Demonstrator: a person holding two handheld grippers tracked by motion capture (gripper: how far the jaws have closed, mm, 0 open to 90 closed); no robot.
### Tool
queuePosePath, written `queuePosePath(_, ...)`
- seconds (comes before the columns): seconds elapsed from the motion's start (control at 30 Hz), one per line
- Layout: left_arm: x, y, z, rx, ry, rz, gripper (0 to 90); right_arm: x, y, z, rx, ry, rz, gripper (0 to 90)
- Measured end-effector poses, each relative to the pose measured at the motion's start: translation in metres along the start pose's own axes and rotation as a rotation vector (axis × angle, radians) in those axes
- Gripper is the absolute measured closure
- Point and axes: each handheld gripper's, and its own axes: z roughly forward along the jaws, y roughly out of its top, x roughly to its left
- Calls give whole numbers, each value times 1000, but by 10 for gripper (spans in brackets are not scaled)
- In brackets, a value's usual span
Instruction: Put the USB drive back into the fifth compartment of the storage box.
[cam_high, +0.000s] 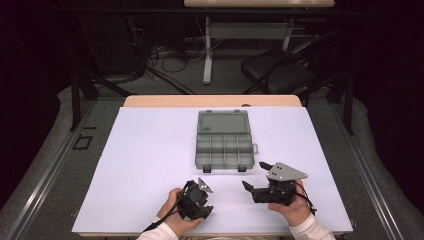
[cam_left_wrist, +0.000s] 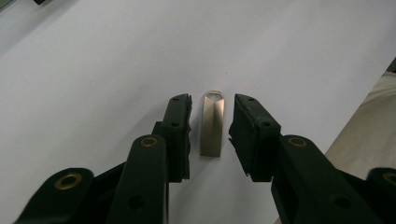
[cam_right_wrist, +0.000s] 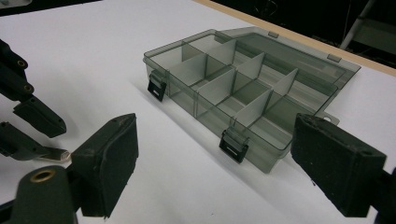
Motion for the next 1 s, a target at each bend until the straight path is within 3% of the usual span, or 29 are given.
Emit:
queuePosePath(0.53,-3,1,6,33,5,17,749,0,0,0,3,1,-5,149)
queuePosePath(1.0,-3,2,7,49,12,19,754,0,0,1,7,4,-7,149)
